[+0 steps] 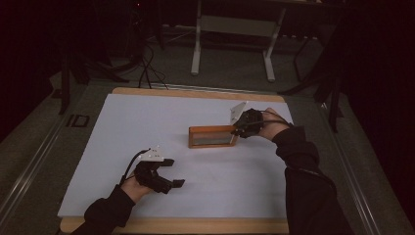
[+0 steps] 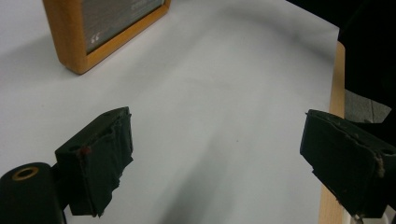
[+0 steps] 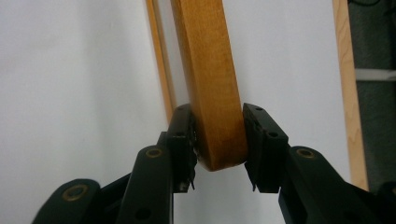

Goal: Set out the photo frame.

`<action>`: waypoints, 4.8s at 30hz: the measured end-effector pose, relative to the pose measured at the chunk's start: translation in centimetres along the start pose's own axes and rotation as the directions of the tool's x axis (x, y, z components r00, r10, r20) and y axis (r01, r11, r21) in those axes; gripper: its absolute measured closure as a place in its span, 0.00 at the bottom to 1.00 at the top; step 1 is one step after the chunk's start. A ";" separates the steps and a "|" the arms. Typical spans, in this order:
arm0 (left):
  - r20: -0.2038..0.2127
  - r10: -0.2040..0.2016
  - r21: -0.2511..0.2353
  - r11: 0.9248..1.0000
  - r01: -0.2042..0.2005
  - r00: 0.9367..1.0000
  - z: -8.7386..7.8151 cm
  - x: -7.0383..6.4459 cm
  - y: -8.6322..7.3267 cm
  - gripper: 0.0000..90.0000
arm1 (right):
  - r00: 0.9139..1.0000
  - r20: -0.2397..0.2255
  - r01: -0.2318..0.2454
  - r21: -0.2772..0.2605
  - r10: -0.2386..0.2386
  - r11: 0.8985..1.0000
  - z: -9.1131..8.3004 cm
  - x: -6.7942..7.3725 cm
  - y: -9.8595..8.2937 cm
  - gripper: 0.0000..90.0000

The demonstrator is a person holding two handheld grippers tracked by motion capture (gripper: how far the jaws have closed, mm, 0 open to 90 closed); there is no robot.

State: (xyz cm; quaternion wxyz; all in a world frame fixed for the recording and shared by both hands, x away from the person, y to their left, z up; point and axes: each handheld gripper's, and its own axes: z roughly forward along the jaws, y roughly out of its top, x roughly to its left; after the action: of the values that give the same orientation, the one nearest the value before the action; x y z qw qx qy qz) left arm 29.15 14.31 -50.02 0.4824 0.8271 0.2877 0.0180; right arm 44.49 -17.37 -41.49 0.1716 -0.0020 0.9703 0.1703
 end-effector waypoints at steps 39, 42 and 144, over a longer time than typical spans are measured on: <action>0.016 -0.008 -0.001 1.000 0.008 1.000 0.2 0.4 -0.4 0.11 | 0.985 -0.063 -0.156 0.068 0.160 0.985 3.1 -5.1 0.4 0.59; 0.017 -0.009 0.000 1.000 0.009 1.000 0.3 0.3 -0.5 0.11 | 0.985 -0.061 -0.160 0.060 0.163 0.985 3.3 -5.2 0.4 0.58; 0.026 0.037 0.005 0.999 -0.037 0.999 0.4 -0.3 -0.7 0.11 | 0.809 -0.087 -0.547 -0.474 0.581 0.690 1.0 14.4 -7.4 0.16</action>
State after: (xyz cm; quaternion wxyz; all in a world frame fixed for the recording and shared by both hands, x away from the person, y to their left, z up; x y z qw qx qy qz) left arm 28.70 14.18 -50.74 0.4834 0.8339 0.2659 0.0154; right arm 31.74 -23.23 -49.67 0.1386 0.2597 0.8440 0.4483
